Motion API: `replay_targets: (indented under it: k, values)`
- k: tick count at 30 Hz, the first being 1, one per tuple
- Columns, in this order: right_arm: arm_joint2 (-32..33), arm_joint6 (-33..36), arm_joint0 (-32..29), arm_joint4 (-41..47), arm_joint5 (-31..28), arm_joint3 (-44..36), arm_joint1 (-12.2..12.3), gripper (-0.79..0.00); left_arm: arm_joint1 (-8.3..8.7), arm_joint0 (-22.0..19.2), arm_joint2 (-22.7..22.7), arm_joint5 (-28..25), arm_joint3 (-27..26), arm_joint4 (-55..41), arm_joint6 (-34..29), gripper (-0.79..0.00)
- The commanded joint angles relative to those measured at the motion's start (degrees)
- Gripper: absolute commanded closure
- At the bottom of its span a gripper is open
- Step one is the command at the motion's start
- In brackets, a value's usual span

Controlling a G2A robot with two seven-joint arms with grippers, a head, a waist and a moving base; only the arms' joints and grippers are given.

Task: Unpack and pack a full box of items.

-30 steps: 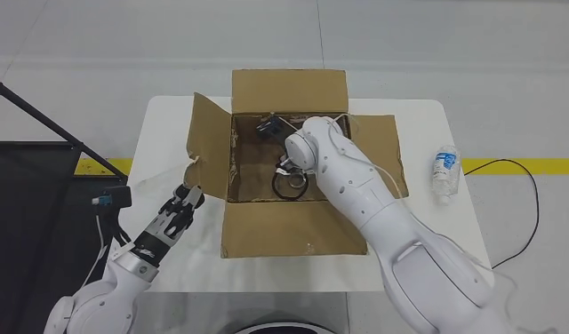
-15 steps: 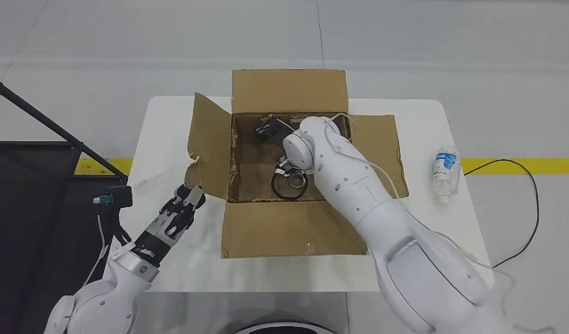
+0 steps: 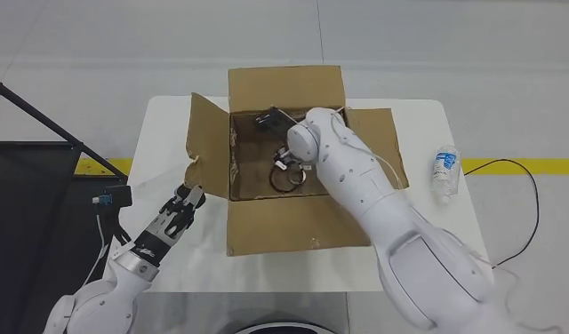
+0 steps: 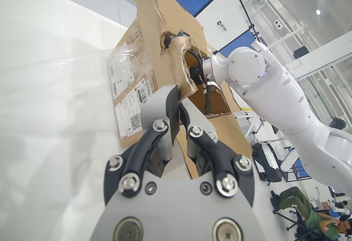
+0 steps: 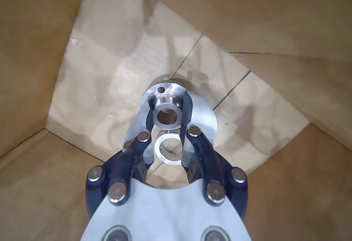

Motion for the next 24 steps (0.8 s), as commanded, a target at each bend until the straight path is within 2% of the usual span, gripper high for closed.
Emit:
replay_targets:
  k: [1,2,4,5,12,18,24]
  values:
    - [0.99,-0.02,-0.06,0.44,-0.67,-1.18,0.53,0.0,0.05,-0.01,0.01,0.06,-0.03,-0.04,0.01,-0.222]
    - [1.57,0.09,-0.17,0.64,-1.13,-1.98,0.89,0.0,0.08,-0.02,0.02,0.11,-0.07,-0.06,0.02,-0.305]
    - [2.76,0.75,-0.62,0.74,-1.6,-3.95,1.7,0.0,0.13,-0.09,-0.01,0.45,-0.2,-0.17,-0.07,-0.693]
    - [3.42,1.18,-1.0,0.8,-1.82,-5.26,2.16,0.0,0.15,-0.17,-0.08,0.68,-0.31,-0.27,0.01,-0.785]
    - [10.69,5.48,-7.4,0.14,-3.16,-20.23,6.7,0.0,0.27,0.08,-0.51,1.26,-1.82,-2.43,0.24,-0.785]
    - [20.77,11.3,-19.41,-0.58,-4.52,-43.99,11.22,0.0,0.3,0.68,-3.07,0.9,-3.59,-7.36,1.71,-0.785]
    - [28.0,13.18,-29.86,0.52,-4.77,-63.17,13.63,0.0,0.23,-0.08,-6.27,-0.11,-4.82,-15.19,4.25,-0.785]
